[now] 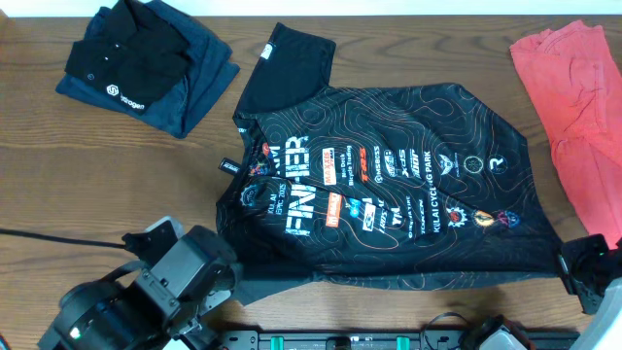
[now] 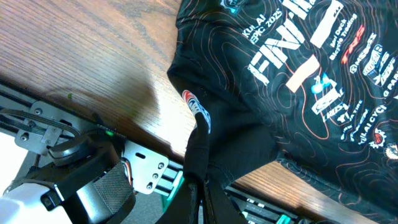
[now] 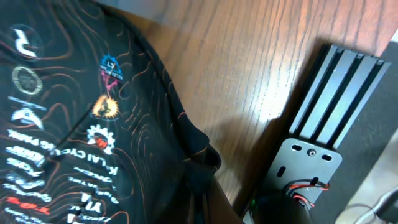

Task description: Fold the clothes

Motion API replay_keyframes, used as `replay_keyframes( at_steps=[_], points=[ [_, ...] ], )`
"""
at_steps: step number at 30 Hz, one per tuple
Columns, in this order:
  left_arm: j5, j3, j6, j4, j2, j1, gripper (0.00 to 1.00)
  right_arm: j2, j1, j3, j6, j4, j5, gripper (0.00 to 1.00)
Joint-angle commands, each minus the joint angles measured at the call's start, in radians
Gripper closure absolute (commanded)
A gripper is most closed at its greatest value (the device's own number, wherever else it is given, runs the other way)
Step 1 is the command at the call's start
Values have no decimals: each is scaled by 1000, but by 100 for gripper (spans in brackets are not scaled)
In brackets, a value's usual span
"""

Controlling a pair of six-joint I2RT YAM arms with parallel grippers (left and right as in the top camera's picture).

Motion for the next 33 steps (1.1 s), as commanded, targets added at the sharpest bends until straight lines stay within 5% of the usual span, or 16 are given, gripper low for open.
replay_keyframes(
  at_steps=[1, 11, 33],
  points=[
    [-10, 18, -2, -78, -4, -2, 94, -35, -6, 66, -8, -27, 23, 98],
    [-188, 18, -32, -66, 11, -2, 94, -68, -6, 99, -8, -31, 25, 98],
    [-463, 19, 29, 272, 274, -1, 94, 73, -4, 90, 53, 102, 11, 98]
  ],
)
